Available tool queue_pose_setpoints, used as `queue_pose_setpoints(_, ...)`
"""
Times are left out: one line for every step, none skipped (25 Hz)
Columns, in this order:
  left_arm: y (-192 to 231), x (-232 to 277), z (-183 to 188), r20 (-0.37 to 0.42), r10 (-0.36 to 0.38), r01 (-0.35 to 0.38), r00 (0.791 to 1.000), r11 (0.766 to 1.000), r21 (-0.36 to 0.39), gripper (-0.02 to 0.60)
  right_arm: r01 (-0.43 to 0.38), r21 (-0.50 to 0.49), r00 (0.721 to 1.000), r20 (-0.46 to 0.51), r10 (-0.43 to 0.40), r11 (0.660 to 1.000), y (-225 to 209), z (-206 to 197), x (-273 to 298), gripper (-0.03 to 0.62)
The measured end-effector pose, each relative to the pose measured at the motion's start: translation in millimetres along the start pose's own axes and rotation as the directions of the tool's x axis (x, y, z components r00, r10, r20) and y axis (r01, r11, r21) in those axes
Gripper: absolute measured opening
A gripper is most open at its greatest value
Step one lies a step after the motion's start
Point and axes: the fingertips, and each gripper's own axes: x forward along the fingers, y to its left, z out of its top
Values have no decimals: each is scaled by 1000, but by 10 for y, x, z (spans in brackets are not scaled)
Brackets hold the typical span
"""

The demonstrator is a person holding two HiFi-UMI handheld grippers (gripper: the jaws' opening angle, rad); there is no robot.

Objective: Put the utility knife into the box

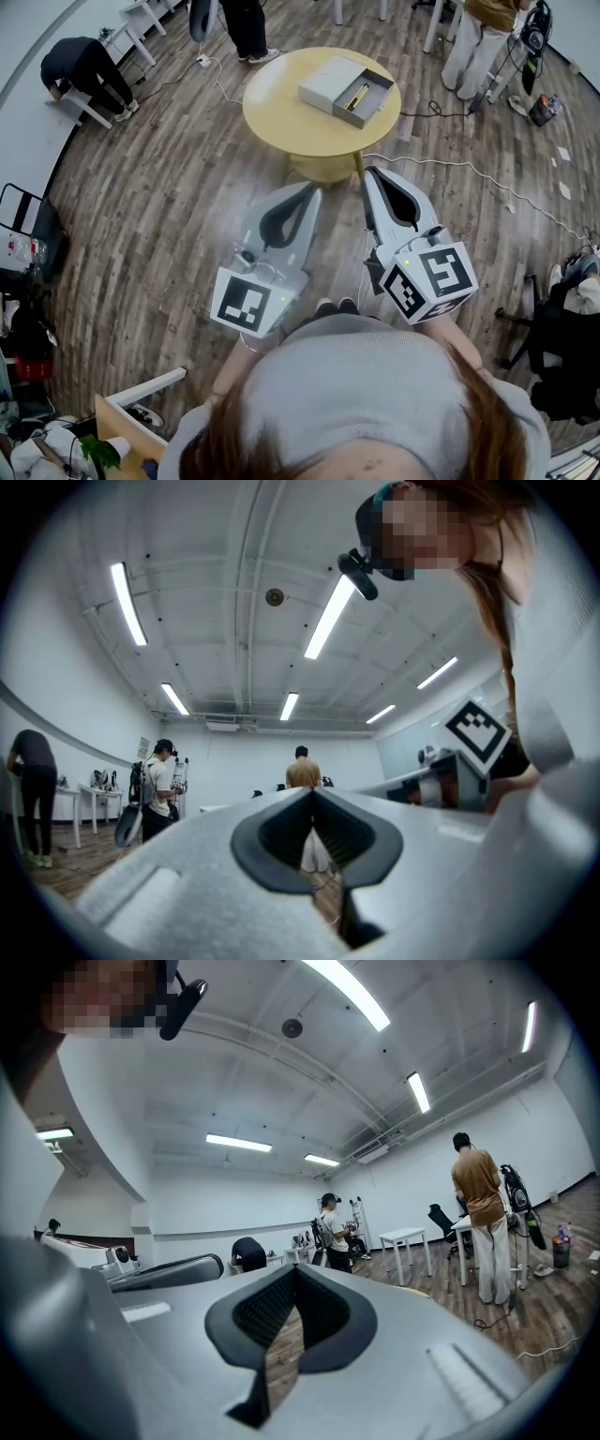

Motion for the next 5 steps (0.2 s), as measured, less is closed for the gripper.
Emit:
queue_pose_setpoints(1, 1, 5, 0, 0, 0, 1000, 1000, 3, 3, -1, -1, 1000, 1, 1, 1000, 1, 10, 4, 3)
queue_pose_setpoints(5, 1, 10, 0, 1, -1, 1000, 1000, 7, 3, -3, -3, 1000, 1, 3, 1000, 5, 20, 9, 3)
queue_pose_setpoints(9, 1, 17, 0, 3, -3, 1000, 1000, 9, 3, -6, -5, 1000, 2, 6, 1000, 10, 29, 13, 3)
queue_pose_setpoints(12, 2, 25, 1, 4, -4, 1000, 1000, 10, 3, -8, -6, 1000, 2, 8, 1000, 15, 38, 17, 3)
queue_pose_setpoints(15, 3, 34, 1, 6, -6, 1000, 1000, 10, 3, -11, -8, 1000, 2, 11, 1000, 20, 46, 21, 3)
